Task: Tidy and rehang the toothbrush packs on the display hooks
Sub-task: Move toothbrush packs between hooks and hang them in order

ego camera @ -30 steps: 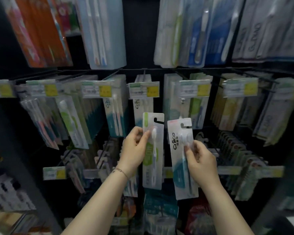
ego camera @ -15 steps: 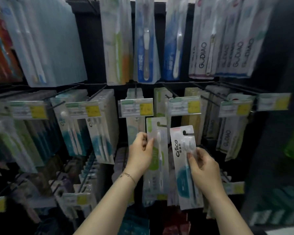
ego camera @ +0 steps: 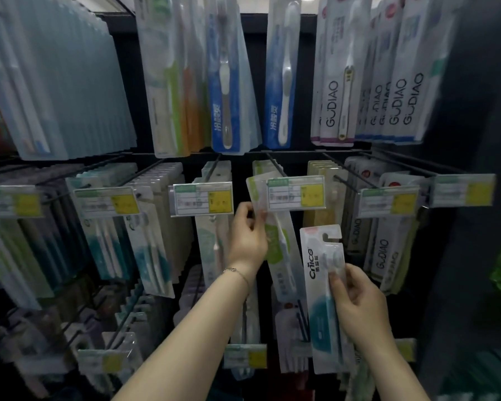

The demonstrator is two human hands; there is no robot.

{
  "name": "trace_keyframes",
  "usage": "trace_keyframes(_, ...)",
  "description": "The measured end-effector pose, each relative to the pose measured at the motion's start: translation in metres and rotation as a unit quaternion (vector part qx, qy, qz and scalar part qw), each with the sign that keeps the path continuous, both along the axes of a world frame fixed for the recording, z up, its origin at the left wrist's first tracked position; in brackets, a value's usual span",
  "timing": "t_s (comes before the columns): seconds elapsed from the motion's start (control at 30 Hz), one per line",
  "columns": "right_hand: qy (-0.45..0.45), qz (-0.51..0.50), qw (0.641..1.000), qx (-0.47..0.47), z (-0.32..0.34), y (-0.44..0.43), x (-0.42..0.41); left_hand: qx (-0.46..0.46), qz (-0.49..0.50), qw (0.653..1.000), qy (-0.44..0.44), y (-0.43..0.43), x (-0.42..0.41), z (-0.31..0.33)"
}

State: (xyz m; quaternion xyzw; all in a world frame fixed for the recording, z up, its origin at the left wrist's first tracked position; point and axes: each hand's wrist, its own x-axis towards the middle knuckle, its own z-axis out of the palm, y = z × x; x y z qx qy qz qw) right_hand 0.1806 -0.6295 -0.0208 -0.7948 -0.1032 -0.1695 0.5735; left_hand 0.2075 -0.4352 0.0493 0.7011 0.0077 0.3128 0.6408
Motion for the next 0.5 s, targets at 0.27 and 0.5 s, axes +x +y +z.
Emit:
trace_keyframes(0.27,-0.005,0.014,1.0,0.019,0.0028,0.0015,0.0043,0.016,0.0,1.0,-0.011,0.0018,-0.0018,0.0054)
trace_keyframes(0.5,0.009,0.011,1.0,0.017,0.0004,0.0019,0.0018,-0.004,0.028,0.999,0.017,0.0002,0.004,0.0058)
